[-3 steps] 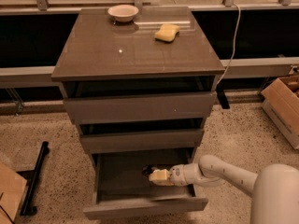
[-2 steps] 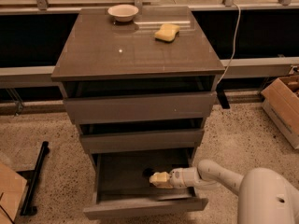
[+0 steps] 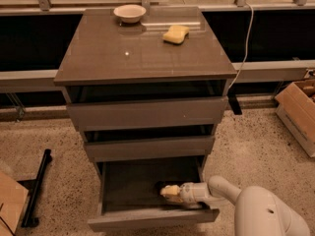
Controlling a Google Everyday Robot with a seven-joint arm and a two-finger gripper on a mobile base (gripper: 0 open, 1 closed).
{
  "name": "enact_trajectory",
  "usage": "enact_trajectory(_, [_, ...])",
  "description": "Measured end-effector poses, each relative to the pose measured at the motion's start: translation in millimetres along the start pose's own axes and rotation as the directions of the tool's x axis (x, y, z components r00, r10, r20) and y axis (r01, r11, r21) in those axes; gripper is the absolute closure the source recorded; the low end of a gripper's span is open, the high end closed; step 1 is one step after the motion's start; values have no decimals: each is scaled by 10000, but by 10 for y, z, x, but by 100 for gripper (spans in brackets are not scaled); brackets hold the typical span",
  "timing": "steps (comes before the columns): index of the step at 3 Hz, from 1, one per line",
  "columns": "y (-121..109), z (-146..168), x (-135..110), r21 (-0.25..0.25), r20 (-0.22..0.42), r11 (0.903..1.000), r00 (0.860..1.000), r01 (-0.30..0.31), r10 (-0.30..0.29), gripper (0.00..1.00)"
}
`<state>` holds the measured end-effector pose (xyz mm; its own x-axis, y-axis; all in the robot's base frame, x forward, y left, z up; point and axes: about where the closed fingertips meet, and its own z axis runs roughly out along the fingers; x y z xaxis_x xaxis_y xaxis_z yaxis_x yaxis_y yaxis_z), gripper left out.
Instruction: Place orange can into bottom drawer
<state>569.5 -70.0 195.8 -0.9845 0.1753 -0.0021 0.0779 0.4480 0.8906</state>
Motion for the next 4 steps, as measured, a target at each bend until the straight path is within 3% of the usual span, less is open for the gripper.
enact_trajectory(2, [-133,13,-10,435,56,9989,9998,-189,187,36])
enact_trajectory(3, [-128,38,3,399,30,9990,9998,-188,187,12])
enact_trajectory(4, [-125,57,15,387,-1,9991,9998,-193,194,0])
